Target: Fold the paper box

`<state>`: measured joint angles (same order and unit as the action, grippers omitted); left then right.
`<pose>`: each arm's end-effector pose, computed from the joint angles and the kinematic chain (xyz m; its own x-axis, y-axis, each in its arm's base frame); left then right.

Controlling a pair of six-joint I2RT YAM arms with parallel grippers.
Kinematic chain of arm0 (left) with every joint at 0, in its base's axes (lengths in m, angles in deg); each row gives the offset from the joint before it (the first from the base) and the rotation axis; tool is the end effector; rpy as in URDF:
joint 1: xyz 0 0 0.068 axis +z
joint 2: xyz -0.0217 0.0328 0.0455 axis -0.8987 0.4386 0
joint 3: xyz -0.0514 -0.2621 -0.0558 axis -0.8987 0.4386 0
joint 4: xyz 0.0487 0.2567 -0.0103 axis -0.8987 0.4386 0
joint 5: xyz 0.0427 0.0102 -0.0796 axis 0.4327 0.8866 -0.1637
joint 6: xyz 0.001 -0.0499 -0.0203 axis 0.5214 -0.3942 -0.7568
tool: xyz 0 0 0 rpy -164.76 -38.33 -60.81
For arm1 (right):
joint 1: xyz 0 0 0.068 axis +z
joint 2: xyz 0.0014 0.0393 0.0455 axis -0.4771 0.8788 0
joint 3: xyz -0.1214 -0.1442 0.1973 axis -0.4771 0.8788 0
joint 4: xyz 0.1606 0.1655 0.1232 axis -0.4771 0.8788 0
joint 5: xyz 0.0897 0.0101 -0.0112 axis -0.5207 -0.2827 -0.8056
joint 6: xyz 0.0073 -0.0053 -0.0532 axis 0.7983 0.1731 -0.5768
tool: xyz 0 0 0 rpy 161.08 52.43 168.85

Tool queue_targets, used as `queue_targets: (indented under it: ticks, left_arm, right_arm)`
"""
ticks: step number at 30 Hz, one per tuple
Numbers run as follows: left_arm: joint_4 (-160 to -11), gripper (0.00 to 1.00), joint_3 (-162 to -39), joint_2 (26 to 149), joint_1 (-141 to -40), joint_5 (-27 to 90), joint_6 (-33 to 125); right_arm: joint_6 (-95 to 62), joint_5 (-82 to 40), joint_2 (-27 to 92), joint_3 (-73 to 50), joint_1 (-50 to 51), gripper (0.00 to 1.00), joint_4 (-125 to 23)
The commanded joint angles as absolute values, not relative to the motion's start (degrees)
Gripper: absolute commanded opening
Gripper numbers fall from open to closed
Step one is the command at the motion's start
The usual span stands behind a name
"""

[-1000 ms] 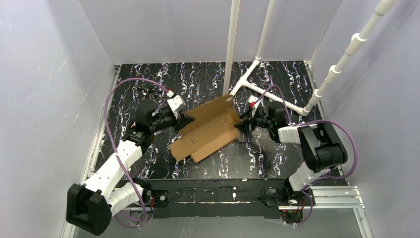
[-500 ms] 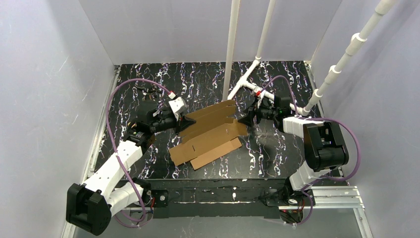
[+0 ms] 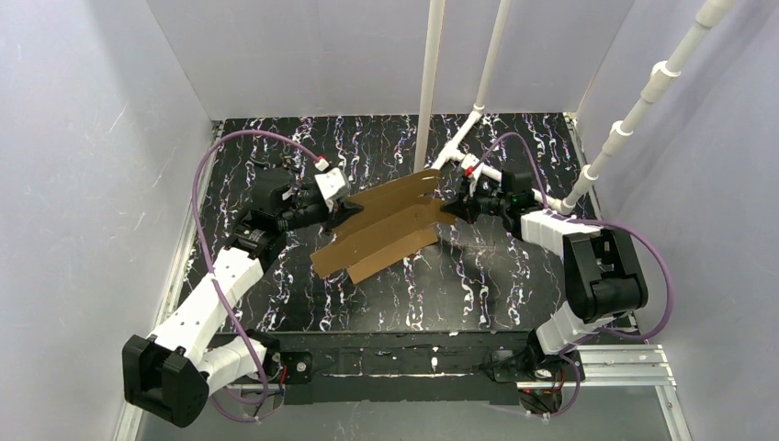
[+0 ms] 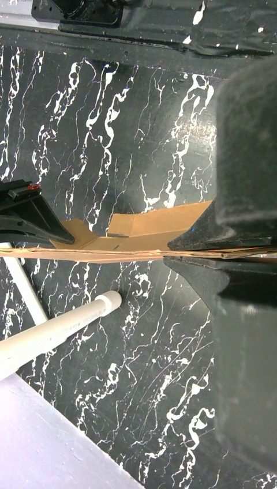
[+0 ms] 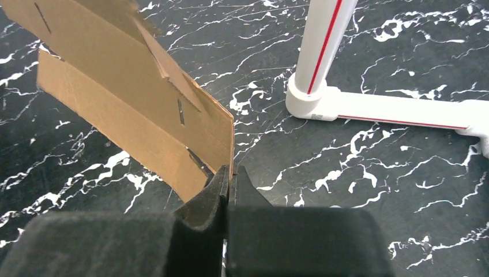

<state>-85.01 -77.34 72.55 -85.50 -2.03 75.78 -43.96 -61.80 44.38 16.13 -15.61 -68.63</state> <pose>0.2150 -0.1102 0.3370 0.1364 0.2023 -0.9698 0.8889 0.4072 0.2099 0.3197 0.1005 0.2002 -0.1559 -0.2723 -0.9495 -0.9027 0.4296 0.0250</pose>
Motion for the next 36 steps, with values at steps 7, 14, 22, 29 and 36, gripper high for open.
queue_targets:
  ticks: [7,14,22,29,36]
  left_arm:
    - [-81.8,0.00,-78.1,72.1,-87.2,-5.6,79.1]
    - [-78.5,0.00,-77.3,68.6,-87.8,-6.7,79.2]
    - [-76.0,0.00,-82.7,71.8,-87.7,-5.8,82.6]
    - [-72.4,0.00,-85.7,76.1,-87.9,-3.3,87.4]
    - [-72.4,0.00,-83.8,77.0,-88.3,-1.5,88.5]
  right_arm:
    - [-42.8,-61.7,38.3,28.5,-15.7,0.01,-85.4]
    - [-41.2,-60.7,34.2,31.0,-15.7,0.01,-87.9]
    - [-39.8,-56.3,36.6,27.3,-15.3,0.01,-97.8]
    - [-40.9,-55.7,43.7,29.5,-14.0,0.01,-110.7]
    - [-40.2,-54.9,47.7,29.8,-13.7,0.01,-112.2]
